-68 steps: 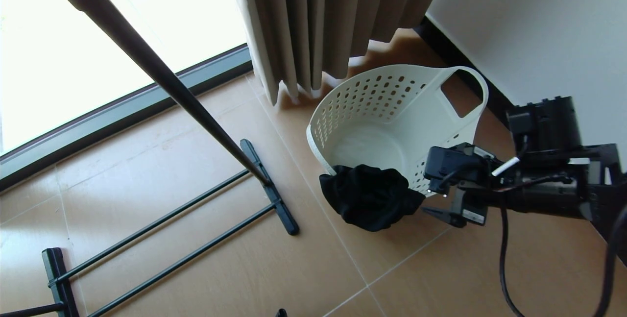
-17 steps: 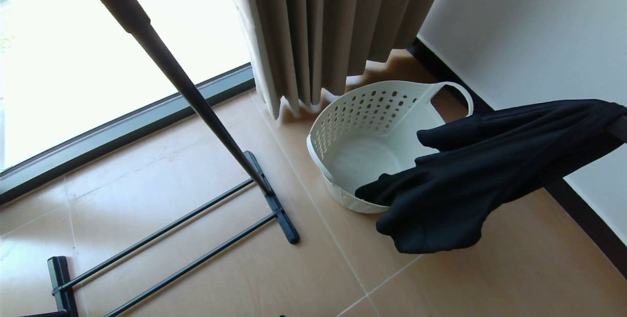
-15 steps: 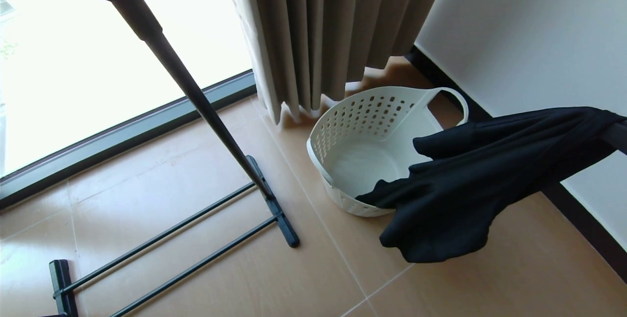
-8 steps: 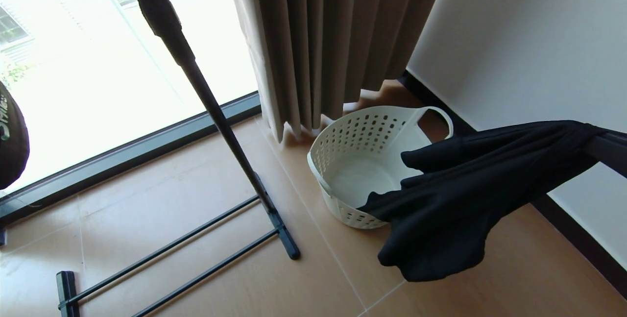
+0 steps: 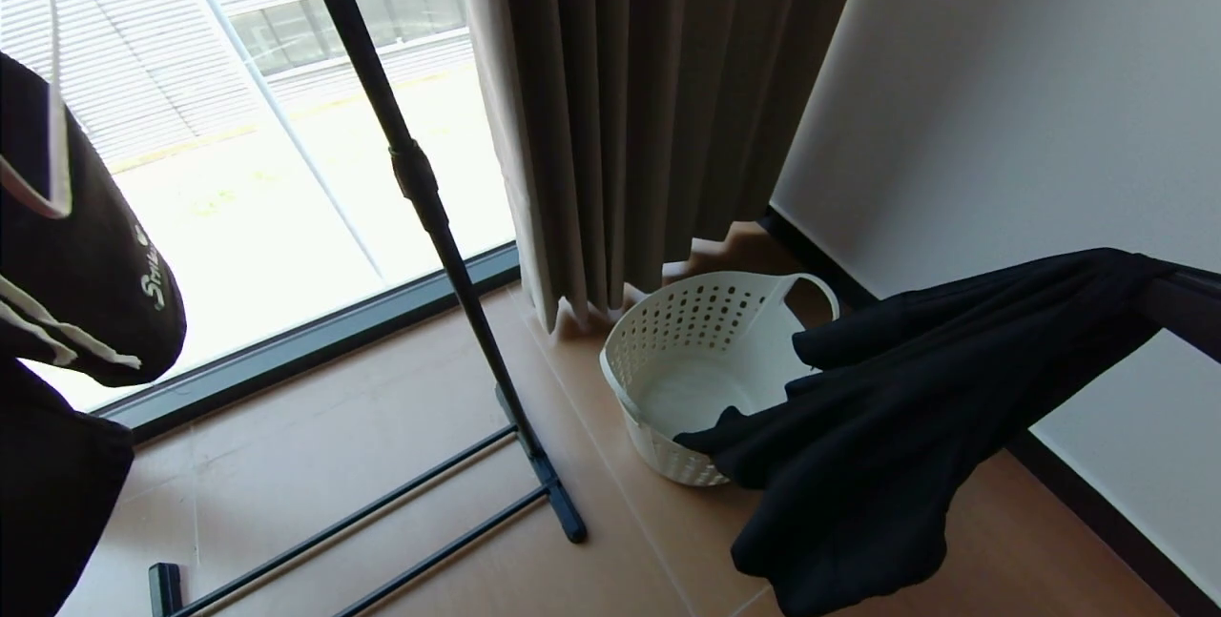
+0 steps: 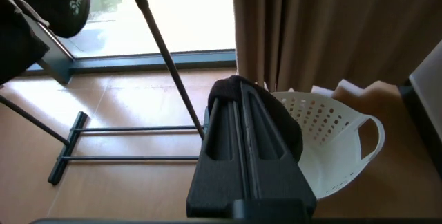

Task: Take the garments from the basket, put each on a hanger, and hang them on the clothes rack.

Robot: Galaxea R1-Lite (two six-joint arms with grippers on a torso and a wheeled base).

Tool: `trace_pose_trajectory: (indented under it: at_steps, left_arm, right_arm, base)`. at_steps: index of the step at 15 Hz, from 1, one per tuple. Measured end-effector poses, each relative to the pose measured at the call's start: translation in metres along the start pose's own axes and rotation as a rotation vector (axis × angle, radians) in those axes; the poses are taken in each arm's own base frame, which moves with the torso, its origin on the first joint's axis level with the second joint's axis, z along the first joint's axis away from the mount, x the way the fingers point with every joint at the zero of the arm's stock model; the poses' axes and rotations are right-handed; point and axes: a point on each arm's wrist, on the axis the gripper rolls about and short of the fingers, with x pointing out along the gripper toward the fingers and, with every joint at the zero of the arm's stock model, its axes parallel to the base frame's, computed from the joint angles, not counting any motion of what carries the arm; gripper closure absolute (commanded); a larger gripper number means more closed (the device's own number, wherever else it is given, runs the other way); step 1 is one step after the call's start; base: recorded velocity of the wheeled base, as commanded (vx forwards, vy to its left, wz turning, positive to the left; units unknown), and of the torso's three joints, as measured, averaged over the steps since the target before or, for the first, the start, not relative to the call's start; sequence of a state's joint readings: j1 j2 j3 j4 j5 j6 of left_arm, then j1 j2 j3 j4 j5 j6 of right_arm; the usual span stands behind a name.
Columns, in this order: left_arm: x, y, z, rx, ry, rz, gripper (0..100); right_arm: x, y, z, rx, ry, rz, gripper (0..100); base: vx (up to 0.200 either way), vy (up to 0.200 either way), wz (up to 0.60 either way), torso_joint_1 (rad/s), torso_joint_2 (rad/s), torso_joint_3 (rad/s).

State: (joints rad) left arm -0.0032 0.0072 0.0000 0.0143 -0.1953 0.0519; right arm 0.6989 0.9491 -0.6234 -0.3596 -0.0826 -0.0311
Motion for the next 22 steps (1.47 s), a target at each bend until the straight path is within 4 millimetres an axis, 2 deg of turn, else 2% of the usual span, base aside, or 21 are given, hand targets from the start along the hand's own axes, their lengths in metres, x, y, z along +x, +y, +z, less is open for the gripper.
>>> trace_pose_trajectory:
  at_steps: [10, 13, 22]
  left_arm:
    - [0.0000, 0.0000, 0.0002, 0.001, -0.002, -0.004, 0]
    - [0.0000, 0.0000, 0.0001, 0.001, -0.001, -0.004, 0]
    - [-0.0001, 0.0000, -0.0001, 0.000, 0.000, -0.004, 0]
  right_arm:
    - [0.0000, 0.0001, -0.0006, -0.007, -0.003, 0.000, 100]
    - [0.0010, 0.0000, 0.0038, -0.001, -0.071, -0.002, 100]
    - [0.0023, -0.0006, -0.0023, -0.004, -0.051, -0.007, 100]
  base:
    - [0.000, 0.000, 0.00, 0.143, -0.49, -0.137]
    - [0.000, 0.000, 0.00, 0.045, -0.11, 0.119]
    - [0.000, 0.000, 0.00, 0.013, -0.03, 0.183]
